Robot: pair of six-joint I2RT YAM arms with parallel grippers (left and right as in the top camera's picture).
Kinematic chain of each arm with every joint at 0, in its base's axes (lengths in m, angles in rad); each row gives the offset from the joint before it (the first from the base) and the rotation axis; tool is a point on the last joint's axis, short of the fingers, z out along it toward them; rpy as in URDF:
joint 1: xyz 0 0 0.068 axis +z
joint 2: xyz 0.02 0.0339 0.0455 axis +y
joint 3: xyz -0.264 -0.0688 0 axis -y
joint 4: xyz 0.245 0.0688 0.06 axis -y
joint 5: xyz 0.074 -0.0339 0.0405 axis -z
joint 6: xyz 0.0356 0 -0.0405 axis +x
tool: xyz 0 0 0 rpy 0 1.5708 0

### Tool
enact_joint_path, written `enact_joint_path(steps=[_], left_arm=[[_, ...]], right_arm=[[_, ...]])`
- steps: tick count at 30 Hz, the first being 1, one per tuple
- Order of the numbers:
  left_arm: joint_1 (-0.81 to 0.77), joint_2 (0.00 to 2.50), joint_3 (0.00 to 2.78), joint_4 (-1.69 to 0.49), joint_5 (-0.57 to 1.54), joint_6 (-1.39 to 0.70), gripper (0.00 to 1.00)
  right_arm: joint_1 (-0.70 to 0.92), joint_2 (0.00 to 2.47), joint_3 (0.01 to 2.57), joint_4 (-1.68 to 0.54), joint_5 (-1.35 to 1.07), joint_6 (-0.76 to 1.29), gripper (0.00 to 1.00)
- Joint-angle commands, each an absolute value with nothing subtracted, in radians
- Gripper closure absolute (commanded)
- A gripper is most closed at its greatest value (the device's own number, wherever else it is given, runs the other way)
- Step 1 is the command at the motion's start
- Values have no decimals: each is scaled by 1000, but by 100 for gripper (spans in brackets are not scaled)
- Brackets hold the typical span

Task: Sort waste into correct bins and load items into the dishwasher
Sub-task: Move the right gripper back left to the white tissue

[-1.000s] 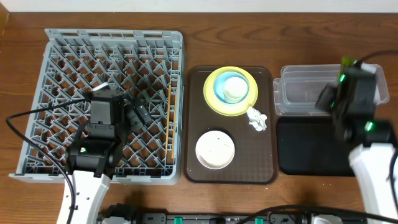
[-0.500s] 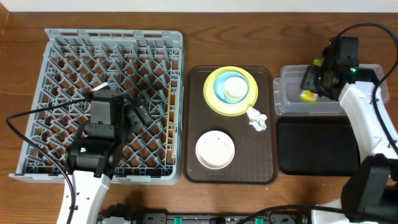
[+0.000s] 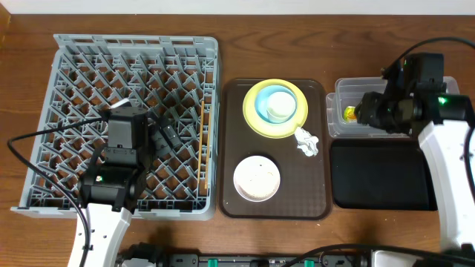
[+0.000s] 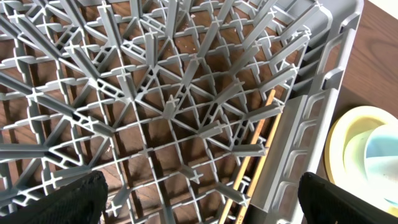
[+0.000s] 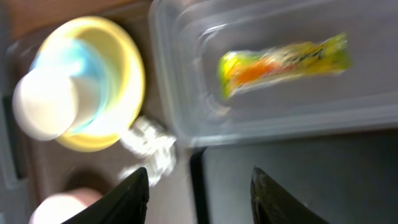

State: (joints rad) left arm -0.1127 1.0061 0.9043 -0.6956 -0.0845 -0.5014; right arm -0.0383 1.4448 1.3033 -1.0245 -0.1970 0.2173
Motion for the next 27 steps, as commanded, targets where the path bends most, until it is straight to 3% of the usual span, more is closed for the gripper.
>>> enact_joint_path(steps=[1,6,13,27], left_arm=[[-110,1007,901,-696,-89,-510,1],[-110,1007,901,-696,-89,-510,1],[-110,1007,901,-696,-89,-510,1],[-110,1007,901,-696,-89,-510,1]], right_arm=[[57,1432,1303,-1096,-263,208,53],[222,1435,1192,-987,-250,209,54],[389,1439,1010,-794,2,212,49],[425,1442,738,-434,26,212,34]])
